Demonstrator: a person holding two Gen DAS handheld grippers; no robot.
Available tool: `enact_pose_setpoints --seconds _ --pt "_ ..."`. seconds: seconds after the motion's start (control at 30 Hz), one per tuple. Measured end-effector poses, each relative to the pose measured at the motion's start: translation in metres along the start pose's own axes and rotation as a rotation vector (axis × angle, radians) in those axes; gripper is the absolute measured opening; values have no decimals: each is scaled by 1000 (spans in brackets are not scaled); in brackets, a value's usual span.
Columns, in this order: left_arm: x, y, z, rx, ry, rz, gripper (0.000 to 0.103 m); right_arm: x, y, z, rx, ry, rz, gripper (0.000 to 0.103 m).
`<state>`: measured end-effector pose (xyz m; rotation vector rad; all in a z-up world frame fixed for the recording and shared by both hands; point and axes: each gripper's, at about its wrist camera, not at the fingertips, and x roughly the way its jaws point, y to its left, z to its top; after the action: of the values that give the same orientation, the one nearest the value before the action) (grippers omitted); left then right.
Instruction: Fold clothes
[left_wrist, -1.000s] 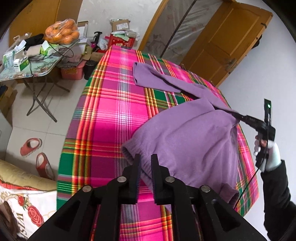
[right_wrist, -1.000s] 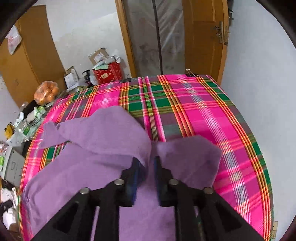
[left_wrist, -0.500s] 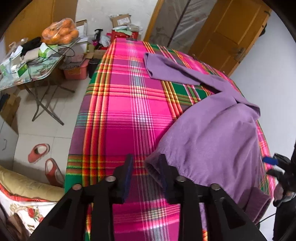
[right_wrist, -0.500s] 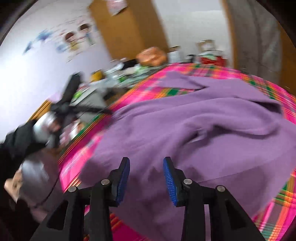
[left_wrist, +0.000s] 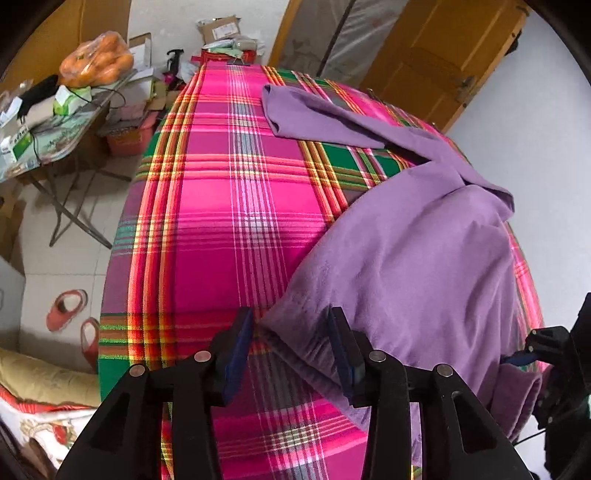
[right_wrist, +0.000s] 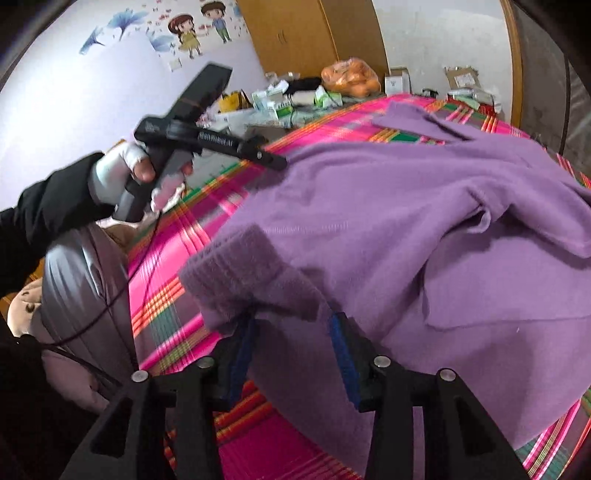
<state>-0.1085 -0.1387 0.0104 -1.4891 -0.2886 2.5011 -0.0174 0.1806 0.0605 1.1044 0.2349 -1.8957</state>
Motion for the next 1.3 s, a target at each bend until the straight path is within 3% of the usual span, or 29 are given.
enact_pose_setpoints --seconds 0.03,0.07,0.13,0.17,0.3,0.5,0.57,0.63,0.7,0.73,0.77,0.97,1.23,1.3 --pt "0 -2 0 5 3 7 36 2 1 -1 -1 10 -1 28" --pt "0 -3 0 10 5 18 32 1 3 -2 -5 12 1 7" --pt "-3 -6 1 18 -3 44 18 -7 11 -1 -18 -7 22 1" --pt "-7 -6 2 19 -15 42 11 -10 15 -1 -24 -17 33 1" --pt "-37 -5 11 15 -120 68 10 -25 37 15 -67 -97 77 1" --pt "-104 20 36 -83 -379 142 10 -24 75 61 -121 -228 163 1" --pt "-116 34 40 -134 -419 134 10 -11 87 71 -155 -229 134 1" --pt "-116 48 41 -177 -415 126 10 1 93 75 -188 -217 73 4" --pt "-105 55 40 -189 -377 132 10 9 90 72 -225 -197 2 22" --pt "-99 57 39 -188 -353 138 10 13 88 69 -241 -186 -32 36" --pt "-93 58 38 -184 -333 145 10 16 86 66 -257 -175 -65 41" --pt "-86 60 35 -156 -316 142 10 43 62 55 -325 -12 -153 43" --pt "-80 62 31 -129 -291 151 10 72 73 41 -457 119 -109 46" --pt "-79 63 31 -129 -283 156 10 77 72 44 -430 110 -116 39"
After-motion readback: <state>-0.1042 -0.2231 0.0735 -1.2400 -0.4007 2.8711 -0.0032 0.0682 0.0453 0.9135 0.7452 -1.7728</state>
